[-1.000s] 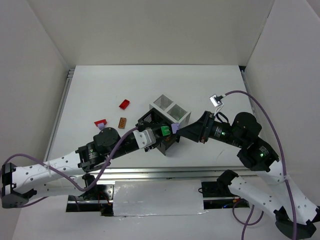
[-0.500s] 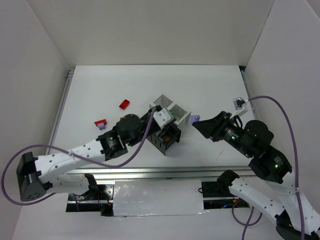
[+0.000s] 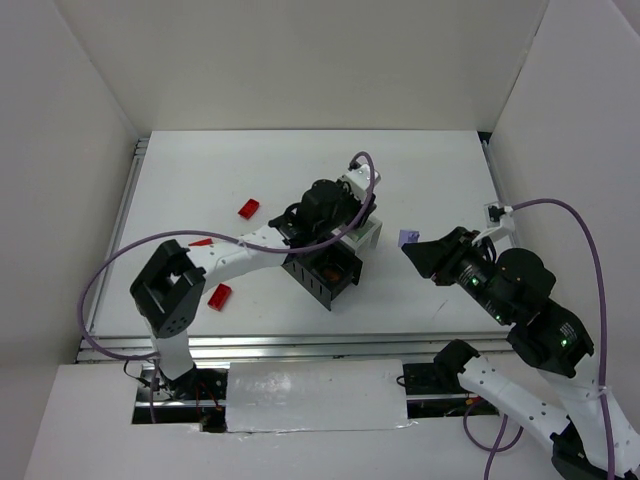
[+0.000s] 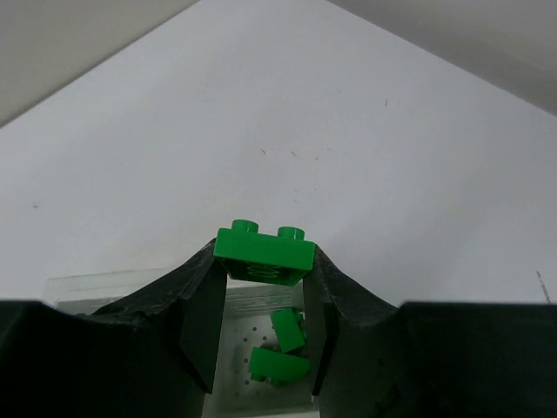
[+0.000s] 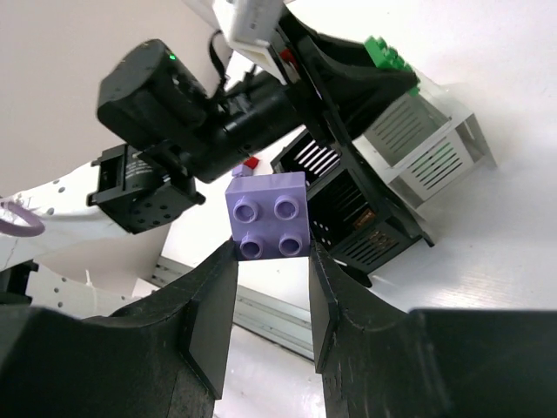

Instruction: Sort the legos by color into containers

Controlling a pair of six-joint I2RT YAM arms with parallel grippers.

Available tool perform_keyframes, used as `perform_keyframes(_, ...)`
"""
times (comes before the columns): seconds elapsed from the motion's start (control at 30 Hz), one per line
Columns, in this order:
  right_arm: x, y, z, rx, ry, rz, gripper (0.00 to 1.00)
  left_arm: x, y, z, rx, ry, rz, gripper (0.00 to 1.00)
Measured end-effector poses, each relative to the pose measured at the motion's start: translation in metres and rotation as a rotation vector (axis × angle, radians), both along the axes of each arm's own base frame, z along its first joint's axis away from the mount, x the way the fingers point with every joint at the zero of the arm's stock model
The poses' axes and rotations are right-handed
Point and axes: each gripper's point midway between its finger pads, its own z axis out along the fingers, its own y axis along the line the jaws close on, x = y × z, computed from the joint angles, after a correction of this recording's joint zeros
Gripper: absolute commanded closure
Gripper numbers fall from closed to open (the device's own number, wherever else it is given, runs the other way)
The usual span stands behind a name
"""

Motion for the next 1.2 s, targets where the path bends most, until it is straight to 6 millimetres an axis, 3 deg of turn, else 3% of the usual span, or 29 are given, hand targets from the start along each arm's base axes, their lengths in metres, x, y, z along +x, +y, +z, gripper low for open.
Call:
perform_keyframes(0.2, 0.000, -0.008, 0.001, -0.018, -0.023, -0.028, 1.00, 0.003, 0.002, -0.024, 0.012, 0.037, 0.032, 0.87)
perform_keyframes(0.4, 0.001, -0.010, 0.001, -0.031, -0.030, -0.031, 1.00, 0.002, 0.013, -0.049, 0.032, 0.079, 0.063, 0.65)
perform_keyframes(0.43, 0.001, -0.010, 0.001, -0.032, -0.031, -0.031, 1.00, 0.002, 0.015, -0.051, 0.035, 0.082, 0.065, 0.62)
perform_keyframes(0.47, 0.001, -0.010, 0.001, -0.033, -0.031, -0.031, 1.00, 0.002, 0.016, -0.052, 0.037, 0.083, 0.066, 0.52)
perform_keyframes(0.57, 0.002, -0.009, 0.000, -0.036, -0.028, -0.030, 1.00, 0.002, 0.018, -0.052, 0.034, 0.081, 0.069, 0.34)
perform_keyframes(0.77, 0.004, -0.007, -0.003, -0.049, -0.017, -0.030, 1.00, -0.005, 0.029, -0.050, 0.010, 0.084, 0.079, 0.21)
perform_keyframes(0.87, 0.006, -0.006, -0.007, -0.062, -0.005, -0.030, 1.00, -0.009, 0.034, -0.044, -0.004, 0.080, 0.082, 0.20)
perform_keyframes(0.93, 0.007, -0.006, -0.008, -0.068, 0.000, -0.031, 1.00, -0.011, 0.039, -0.035, -0.018, 0.071, 0.096, 0.01)
perform_keyframes(1.03, 0.010, -0.004, -0.010, -0.076, 0.002, -0.029, 1.00, -0.009, 0.061, -0.011, -0.063, 0.068, 0.207, 0.00)
perform_keyframes(1.1, 0.014, 0.001, -0.010, -0.085, 0.002, -0.017, 1.00, -0.005, 0.089, 0.010, -0.090, 0.091, 0.354, 0.01)
perform_keyframes(1.2, 0.036, 0.027, -0.026, -0.137, 0.062, 0.035, 1.00, 0.007, 0.150, 0.048, -0.184, 0.174, 0.642, 0.00)
